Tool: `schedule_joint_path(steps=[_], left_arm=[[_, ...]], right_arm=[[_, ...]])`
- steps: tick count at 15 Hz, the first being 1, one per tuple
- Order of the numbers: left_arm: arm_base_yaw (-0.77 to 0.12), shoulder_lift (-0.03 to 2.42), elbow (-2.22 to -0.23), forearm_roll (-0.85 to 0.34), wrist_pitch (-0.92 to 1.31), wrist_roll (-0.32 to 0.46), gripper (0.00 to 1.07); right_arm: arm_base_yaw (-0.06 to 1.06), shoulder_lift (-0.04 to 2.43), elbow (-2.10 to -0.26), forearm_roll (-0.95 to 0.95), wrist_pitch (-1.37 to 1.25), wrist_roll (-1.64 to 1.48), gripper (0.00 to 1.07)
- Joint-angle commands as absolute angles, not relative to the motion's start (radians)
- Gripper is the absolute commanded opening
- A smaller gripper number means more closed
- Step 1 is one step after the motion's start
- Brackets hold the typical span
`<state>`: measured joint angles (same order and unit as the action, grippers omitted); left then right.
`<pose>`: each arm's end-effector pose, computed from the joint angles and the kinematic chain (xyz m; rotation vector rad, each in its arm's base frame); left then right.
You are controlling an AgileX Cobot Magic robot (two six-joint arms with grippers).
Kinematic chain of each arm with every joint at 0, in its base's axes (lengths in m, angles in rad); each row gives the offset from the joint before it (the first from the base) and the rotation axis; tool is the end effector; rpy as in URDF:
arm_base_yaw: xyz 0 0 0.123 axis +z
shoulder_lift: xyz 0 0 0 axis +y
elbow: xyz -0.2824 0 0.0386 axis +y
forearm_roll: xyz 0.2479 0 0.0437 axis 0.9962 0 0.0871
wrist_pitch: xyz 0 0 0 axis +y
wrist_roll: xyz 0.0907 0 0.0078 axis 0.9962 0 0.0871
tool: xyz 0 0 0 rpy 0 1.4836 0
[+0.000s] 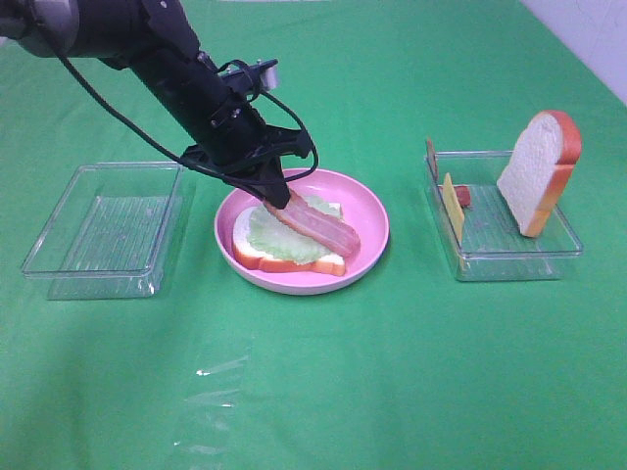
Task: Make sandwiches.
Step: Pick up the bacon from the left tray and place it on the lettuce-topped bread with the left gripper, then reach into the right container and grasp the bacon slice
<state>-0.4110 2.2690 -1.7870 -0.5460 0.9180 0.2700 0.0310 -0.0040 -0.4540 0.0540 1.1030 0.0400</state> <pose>0.4233 -0.2255 0.1600 0.5647 2.7825 -0.7113 -0.0026 0.0043 0.2611 0.0070 2.1292 0.1076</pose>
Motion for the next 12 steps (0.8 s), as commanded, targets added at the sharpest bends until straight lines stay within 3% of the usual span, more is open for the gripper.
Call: schedule_joint_path(steps=[1, 4, 7, 8, 9, 12], left_arm=[[-0.412, 2.269, -1.79, -0.51, 0.897, 0.225, 0.0], [-0.412, 2.269, -1.79, -0.478, 0.889, 0.195, 0.02], [-0.412, 2.269, -1.79, -0.473, 0.887, 0.184, 0.25], [-0.412, 2.266, -1.796, -0.456, 0.888, 0.178, 0.79], [-0.412, 2.261, -1.816, -0.433, 0.925, 0.178, 1.02], [-0.412, 2.23, -1.921, -0.339, 1.057, 0.176, 1.02]], right_arm=[[0.031, -0.031, -0.452, 0.05, 1.099, 0.036, 0.91], [0.031, -0.031, -0.452, 0.05, 1.099, 0.036, 0.91], [0.031, -0.031, -0.452, 0.05, 1.099, 0.036, 0.91], [0.031, -0.031, -0.452, 0.05, 1.099, 0.036, 0.91], [0.031, -0.031, -0.452, 0.05, 1.099, 0.036, 0.91], [0.031, -0.031, -0.452, 0.05, 1.099, 0.036, 0.91]])
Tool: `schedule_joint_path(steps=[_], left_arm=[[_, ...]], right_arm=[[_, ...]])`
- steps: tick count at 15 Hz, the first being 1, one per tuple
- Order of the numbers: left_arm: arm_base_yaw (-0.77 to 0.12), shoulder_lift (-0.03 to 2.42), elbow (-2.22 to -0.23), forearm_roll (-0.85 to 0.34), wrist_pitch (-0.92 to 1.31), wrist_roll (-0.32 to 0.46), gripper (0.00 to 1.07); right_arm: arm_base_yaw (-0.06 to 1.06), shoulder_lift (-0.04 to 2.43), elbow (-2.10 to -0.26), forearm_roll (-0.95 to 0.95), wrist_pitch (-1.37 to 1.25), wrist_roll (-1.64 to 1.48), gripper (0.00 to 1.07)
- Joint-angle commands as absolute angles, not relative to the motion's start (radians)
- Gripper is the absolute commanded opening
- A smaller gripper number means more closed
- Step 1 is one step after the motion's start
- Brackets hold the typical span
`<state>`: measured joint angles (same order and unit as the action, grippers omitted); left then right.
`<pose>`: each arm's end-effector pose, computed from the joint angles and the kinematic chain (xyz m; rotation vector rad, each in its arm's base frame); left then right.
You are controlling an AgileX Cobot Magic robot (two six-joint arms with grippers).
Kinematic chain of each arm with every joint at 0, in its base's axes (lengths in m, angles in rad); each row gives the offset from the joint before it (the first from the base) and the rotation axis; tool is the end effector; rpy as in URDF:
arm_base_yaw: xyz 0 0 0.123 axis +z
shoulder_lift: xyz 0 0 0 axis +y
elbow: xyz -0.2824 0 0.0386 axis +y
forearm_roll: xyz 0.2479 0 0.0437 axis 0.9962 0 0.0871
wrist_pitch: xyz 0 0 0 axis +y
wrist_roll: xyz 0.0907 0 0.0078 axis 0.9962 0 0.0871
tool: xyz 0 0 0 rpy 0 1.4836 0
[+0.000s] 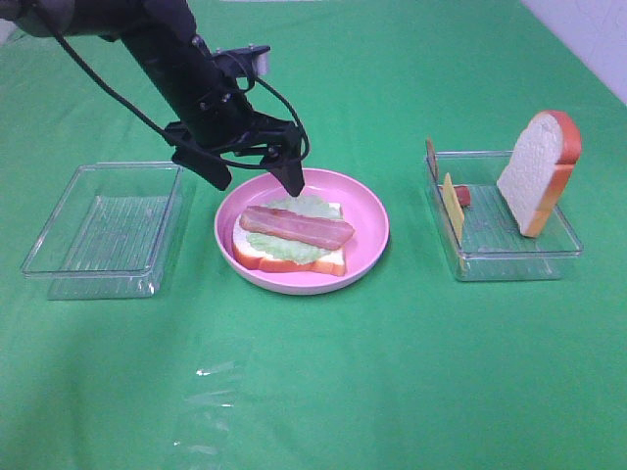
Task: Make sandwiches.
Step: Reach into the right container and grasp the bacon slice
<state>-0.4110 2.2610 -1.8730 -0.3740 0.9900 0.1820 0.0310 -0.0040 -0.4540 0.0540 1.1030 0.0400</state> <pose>0.4309 -0.2182 0.1804 0.6101 2.7916 -0.5348 -0.0026 0.0043 0.2611 0.0070 2.1292 0.1076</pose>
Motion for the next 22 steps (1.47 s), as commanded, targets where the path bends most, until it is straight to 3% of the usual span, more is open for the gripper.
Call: schedule_joint_path(steps=[1, 2, 4, 5, 6, 7, 11, 16, 19, 22], left_arm=[[-0.412, 2.209, -1.97, -0.3, 1.116, 0.163, 1.02], [-0.411, 2.198, -1.987, -0.27, 1.142, 0.141, 1.02], [-0.374, 2.173, -2.089, -0.121, 1.272, 0.0, 1.02], [-0.339, 2.167, -2.12, -0.058, 1.323, -0.03, 1.02], [-0.282, 2.146, -2.119, -0.025, 1.321, -0.04, 1.02], [-0.17, 2.126, -2.119, -0.044, 1.321, -0.03, 1.02], [-0.014, 2.108, -2.05, -0.084, 1.321, -0.024, 1.02], [-0.004, 1.892, -1.655, -0.074, 1.289, 0.011, 1.02], [-0.043, 1.448, -1.182, -0.08, 1.163, 0.013, 1.02], [-0.043, 1.103, -0.965, -0.073, 1.146, 0.008, 1.02]], right_arm=[[0.031, -0.031, -0.452, 0.05, 1.099, 0.036, 0.91], [0.031, -0.031, -0.452, 0.05, 1.099, 0.036, 0.91], [0.031, -0.031, -0.452, 0.05, 1.099, 0.036, 0.91], [0.031, -0.031, -0.452, 0.05, 1.099, 0.036, 0.91], [0.031, -0.031, -0.452, 0.05, 1.099, 0.036, 0.91], [0.031, -0.031, -0.452, 0.05, 1.099, 0.036, 0.91], [0.031, -0.031, -0.452, 0.05, 1.099, 0.036, 0.91], [0.031, -0.031, -0.452, 0.05, 1.099, 0.036, 0.91], [0.031, -0.03, -0.452, 0.049, 1.099, 0.036, 0.91], [0.031, -0.03, -0.452, 0.049, 1.099, 0.036, 0.91]])
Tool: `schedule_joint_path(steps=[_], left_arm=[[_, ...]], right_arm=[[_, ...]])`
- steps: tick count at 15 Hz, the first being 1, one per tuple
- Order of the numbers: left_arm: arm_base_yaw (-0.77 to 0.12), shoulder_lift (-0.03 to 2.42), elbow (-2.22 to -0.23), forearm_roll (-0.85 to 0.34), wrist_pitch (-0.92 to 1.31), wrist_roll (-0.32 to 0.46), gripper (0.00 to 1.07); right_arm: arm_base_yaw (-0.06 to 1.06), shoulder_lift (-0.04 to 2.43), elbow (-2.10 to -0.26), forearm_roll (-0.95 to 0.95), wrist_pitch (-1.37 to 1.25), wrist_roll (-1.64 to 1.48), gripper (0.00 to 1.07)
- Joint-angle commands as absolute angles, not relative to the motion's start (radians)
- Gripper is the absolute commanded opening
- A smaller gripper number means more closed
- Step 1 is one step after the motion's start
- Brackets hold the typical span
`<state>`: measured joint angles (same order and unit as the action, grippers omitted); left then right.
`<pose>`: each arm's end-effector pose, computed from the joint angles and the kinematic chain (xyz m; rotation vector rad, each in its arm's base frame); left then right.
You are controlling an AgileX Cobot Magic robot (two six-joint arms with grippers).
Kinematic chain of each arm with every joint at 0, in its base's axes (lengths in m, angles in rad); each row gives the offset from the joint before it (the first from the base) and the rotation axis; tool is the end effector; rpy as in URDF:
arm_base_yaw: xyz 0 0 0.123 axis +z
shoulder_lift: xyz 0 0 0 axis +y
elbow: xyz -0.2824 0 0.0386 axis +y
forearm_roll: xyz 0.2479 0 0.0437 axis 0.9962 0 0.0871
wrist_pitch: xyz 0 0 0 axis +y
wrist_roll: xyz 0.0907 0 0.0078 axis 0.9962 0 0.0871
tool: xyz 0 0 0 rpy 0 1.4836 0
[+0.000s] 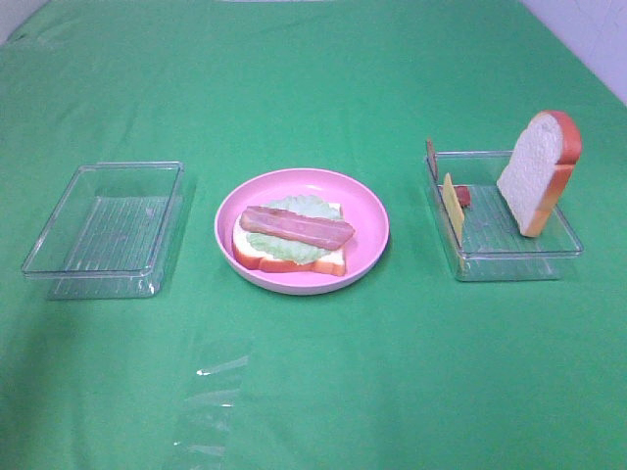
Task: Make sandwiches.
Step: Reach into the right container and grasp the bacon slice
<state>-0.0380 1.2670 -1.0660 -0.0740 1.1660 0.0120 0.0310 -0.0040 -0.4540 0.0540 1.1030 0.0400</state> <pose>0.2296 -0.0149 0.3103 0.0439 2.8494 -0.1085 -0.0026 0.0043 0.2611 0.0070 2.1292 0.1076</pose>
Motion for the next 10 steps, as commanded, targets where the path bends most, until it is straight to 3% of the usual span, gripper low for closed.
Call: schedule_joint_path(steps=[1, 7, 10], left_arm=[[-0.043, 0.977, -0.903, -0.065, 1.141, 0.0, 1.02], [-0.043, 0.322, -0.765, -0.047, 1.146, 0.0, 1.02], [-0.043, 0.169, -0.688, -0.047, 1.143, 0.0, 1.02]], right_arm=[[0.031, -0.03, -0.452, 0.049, 1.099, 0.036, 0.91], [0.031, -0.03, -0.452, 0.049, 1.099, 0.036, 0.91], [0.031, -0.03, -0.452, 0.049, 1.099, 0.036, 0.91]])
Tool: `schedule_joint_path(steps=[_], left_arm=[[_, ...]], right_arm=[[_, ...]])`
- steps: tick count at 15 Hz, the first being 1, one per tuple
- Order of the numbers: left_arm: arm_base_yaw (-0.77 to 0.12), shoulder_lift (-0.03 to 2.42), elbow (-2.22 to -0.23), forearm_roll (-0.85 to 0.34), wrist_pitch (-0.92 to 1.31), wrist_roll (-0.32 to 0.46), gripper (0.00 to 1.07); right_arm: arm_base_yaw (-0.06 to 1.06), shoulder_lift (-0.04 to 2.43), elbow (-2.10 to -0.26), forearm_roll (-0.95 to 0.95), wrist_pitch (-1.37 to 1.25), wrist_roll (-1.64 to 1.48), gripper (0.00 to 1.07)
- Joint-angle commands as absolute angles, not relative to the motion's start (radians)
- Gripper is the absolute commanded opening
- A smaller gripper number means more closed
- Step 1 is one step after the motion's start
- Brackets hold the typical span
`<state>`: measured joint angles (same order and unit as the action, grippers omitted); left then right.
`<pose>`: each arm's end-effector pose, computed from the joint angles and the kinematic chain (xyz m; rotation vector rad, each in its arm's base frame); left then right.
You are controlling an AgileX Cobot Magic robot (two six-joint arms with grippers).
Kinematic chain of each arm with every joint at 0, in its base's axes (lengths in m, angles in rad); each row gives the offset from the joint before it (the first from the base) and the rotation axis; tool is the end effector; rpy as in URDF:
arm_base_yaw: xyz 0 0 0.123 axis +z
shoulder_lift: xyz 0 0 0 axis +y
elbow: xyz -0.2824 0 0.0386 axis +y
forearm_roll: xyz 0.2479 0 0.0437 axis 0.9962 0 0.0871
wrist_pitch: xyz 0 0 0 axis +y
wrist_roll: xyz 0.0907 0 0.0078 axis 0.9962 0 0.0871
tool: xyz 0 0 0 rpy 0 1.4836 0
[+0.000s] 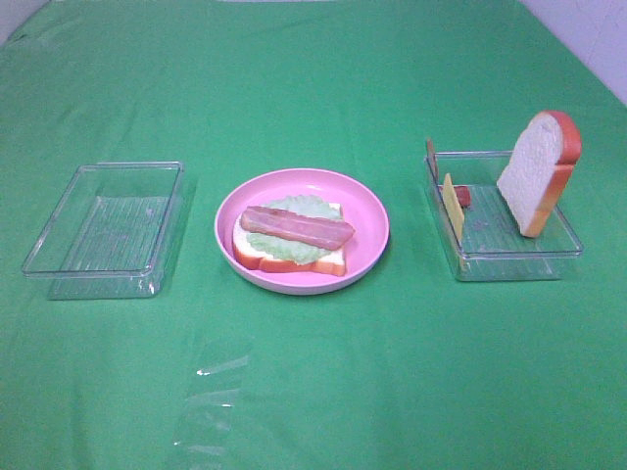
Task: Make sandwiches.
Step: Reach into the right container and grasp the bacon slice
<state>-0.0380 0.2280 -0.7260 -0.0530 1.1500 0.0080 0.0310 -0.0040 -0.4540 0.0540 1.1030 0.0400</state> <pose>0.0071 -0.0047 0.3325 0.0544 2.1347 -0.0820 -0.0026 0.0043 0.2611 0.0070 2.1292 0.1076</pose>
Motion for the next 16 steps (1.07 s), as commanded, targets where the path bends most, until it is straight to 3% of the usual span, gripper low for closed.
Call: schedule_joint_path(steps=[1, 7, 16], left_arm=[[-0.043, 0.126, -0.654, -0.052, 1.145, 0.0, 1.02], [-0.043, -0.029, -0.541, -0.062, 1.119, 0.006, 1.02], [-0.043, -0.027, -0.516, -0.049, 1.077, -0.028, 1.02]], right_arm=[[0.031, -0.03, -0.452, 0.049, 1.099, 0.036, 0.91], [0.031, -0.03, -0.452, 0.049, 1.099, 0.036, 0.91], [0.031, -0.023, -0.452, 0.049, 1.099, 0.036, 0.91]])
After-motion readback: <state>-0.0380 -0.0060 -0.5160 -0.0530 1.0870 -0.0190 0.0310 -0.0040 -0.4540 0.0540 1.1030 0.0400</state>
